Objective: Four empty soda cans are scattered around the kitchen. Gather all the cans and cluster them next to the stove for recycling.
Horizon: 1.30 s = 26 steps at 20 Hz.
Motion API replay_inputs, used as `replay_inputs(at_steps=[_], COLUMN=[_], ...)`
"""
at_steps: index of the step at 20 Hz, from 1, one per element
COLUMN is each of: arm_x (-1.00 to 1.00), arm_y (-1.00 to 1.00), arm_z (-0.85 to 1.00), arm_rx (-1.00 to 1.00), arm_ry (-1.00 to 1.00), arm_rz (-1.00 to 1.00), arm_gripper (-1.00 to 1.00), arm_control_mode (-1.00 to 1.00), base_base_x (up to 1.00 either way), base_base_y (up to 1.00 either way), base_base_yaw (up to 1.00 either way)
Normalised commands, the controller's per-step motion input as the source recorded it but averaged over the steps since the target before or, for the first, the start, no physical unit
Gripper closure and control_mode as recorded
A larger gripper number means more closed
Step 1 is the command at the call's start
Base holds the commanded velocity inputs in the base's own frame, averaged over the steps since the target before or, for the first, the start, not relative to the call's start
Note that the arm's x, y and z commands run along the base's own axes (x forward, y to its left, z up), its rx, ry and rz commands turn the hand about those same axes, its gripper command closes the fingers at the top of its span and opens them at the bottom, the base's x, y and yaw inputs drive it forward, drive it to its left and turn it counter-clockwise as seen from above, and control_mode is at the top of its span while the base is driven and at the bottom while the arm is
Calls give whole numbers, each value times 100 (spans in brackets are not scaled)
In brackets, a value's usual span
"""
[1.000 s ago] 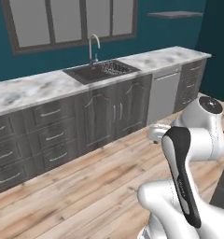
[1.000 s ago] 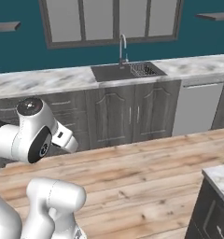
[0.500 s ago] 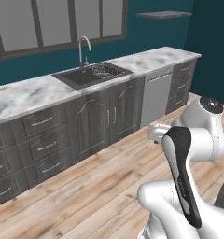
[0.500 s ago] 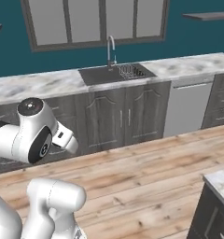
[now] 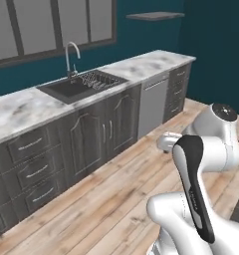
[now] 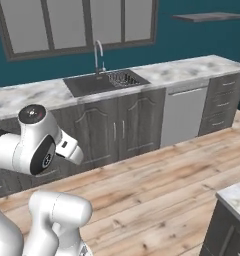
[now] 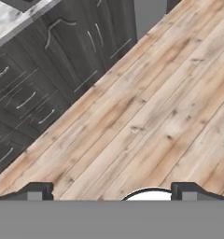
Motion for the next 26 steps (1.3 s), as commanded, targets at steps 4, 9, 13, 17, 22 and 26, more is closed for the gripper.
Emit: replay_inputs(at_steps=[4, 9, 13, 17, 22, 26], arm_x=[0, 0, 0, 0, 0, 0], arm_y=[0, 0, 0, 0, 0, 0], arm_z=[0, 0, 0, 0, 0, 0], arm_rx=[0, 0, 0, 0, 0, 0], arm_ry=[0, 0, 0, 0, 0, 0], arm_rz=[0, 0, 0, 0, 0, 0], arm_gripper=[-100, -100, -100, -100, -100, -100], arm_control_mode=[100, 100, 100, 100, 100, 100], base_base_x=[39, 43, 48, 54, 61, 67], base_base_y=[5, 7, 10, 20, 23, 21], base_base_yaw=[-34, -35, -34, -32, -30, -29])
